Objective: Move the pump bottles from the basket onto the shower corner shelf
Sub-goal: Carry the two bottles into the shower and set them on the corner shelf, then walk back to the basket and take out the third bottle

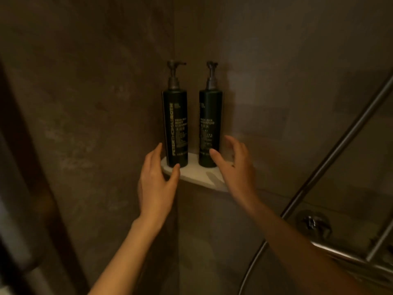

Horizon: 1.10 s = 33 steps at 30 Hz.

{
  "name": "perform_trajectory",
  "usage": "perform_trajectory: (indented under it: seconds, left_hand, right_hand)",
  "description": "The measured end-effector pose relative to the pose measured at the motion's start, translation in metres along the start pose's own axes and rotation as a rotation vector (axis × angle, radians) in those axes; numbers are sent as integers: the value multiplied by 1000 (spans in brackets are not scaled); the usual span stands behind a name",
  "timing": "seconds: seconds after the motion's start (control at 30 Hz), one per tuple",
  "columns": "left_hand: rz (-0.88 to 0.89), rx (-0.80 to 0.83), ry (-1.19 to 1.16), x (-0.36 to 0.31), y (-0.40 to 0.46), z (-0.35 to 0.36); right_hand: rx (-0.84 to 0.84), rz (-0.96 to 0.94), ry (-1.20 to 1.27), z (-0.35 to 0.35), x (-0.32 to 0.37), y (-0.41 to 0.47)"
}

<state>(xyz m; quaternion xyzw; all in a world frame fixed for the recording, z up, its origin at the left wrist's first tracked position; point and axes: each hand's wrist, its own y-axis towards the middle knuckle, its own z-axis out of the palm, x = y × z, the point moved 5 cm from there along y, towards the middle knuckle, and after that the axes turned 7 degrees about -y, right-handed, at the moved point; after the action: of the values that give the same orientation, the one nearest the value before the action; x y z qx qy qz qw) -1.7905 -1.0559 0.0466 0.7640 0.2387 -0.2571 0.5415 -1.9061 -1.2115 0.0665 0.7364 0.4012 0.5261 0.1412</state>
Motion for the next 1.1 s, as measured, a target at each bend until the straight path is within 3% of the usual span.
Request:
perform_trajectory:
  seconds: [0.13,0.27,0.43,0.63,0.87,1.1]
  left_hand:
    - [15,41,201,-14,-59,-12]
    - [-50,101,401,-13,-144,-17]
    - [-237,254,642,2,-267,-31]
    - [-571,359,797,17,-393,-90]
    - [-894,312,940,30,-470,-179]
    - [-990,104,1033,64,-482,-307]
  right_hand:
    - [33,-264,-129,-22,6,-55]
    - [137,-333,-158,-28,-14,-125]
    - [477,-246,-241,-15,-60,-221]
    - [830,-278,-293,12,-72,-334]
    - [1084,-523,-246,73,-15,-429]
    - [1221,-688,-176,175,100,-492]
